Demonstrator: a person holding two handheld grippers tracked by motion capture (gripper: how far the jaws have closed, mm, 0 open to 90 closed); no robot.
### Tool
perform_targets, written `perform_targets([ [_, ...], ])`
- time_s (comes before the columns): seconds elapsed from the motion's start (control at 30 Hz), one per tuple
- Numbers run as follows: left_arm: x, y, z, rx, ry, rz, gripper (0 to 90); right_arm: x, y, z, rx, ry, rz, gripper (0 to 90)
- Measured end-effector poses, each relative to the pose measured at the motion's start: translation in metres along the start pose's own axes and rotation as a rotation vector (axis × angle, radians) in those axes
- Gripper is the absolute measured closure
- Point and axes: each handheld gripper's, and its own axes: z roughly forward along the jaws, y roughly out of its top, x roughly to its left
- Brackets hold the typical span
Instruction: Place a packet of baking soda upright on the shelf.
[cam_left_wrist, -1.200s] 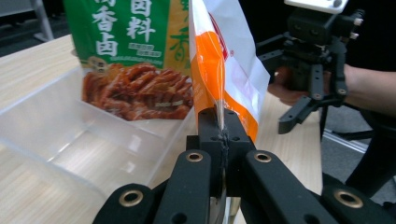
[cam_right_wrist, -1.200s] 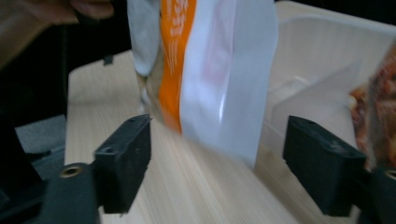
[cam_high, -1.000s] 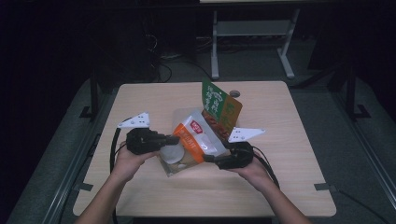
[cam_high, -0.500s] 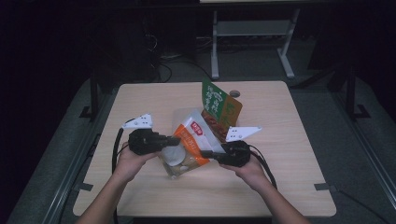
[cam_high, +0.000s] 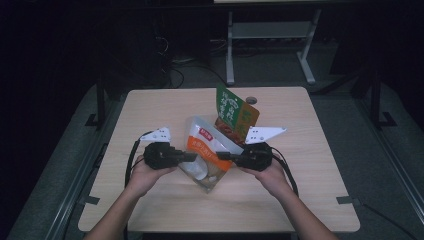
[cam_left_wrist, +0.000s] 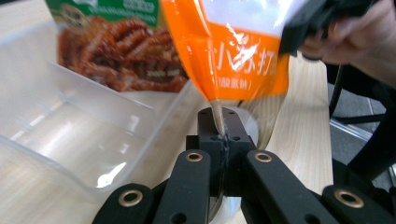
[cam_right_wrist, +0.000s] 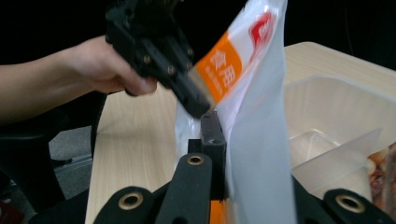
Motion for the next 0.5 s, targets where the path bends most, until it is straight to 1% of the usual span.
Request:
perform_targets([
  [0.13,-0.002,-0.001,0.006,0.016,-0.015,0.001,89.4,0.0,0.004,-0.001,-0.004,-0.001,-0.011,90.0],
  [0.23,-0.001,0.0,0.003,0.008,-0.007,0.007,89.0,0.0,0.005,-0.002,-0.01,0.003,-0.011,90.0],
  [0.27,-0.001,0.0,0.002,0.002,-0.004,0.0,88.5,0.001,0.005,-0.003,-0.009,0.006,-0.01,90.0],
  [0.3,0.0,0.001,0.001,-0.003,-0.008,-0.002,87.4,0.001,0.005,-0.004,-0.013,0.009,-0.014,90.0],
  [0.33,0.0,0.002,-0.001,0.001,-0.009,0.003,86.3,0.002,0.007,-0.004,-0.015,0.015,-0.017,90.0],
  [0.37,0.0,0.003,-0.002,0.002,0.002,0.01,84.3,0.004,0.008,-0.005,-0.01,0.014,-0.026,90.0],
  [0.4,-0.001,0.004,-0.004,-0.002,0.01,0.014,78.2,0.006,0.01,-0.005,-0.006,0.01,-0.036,90.0],
  [0.43,-0.001,0.004,-0.005,-0.006,0.016,0.009,72.1,0.007,0.011,-0.005,-0.003,0.01,-0.045,90.0],
  [0.5,-0.001,0.006,-0.008,-0.01,0.037,0.016,64.0,0.009,0.014,-0.006,-0.01,0.014,-0.045,90.0],
])
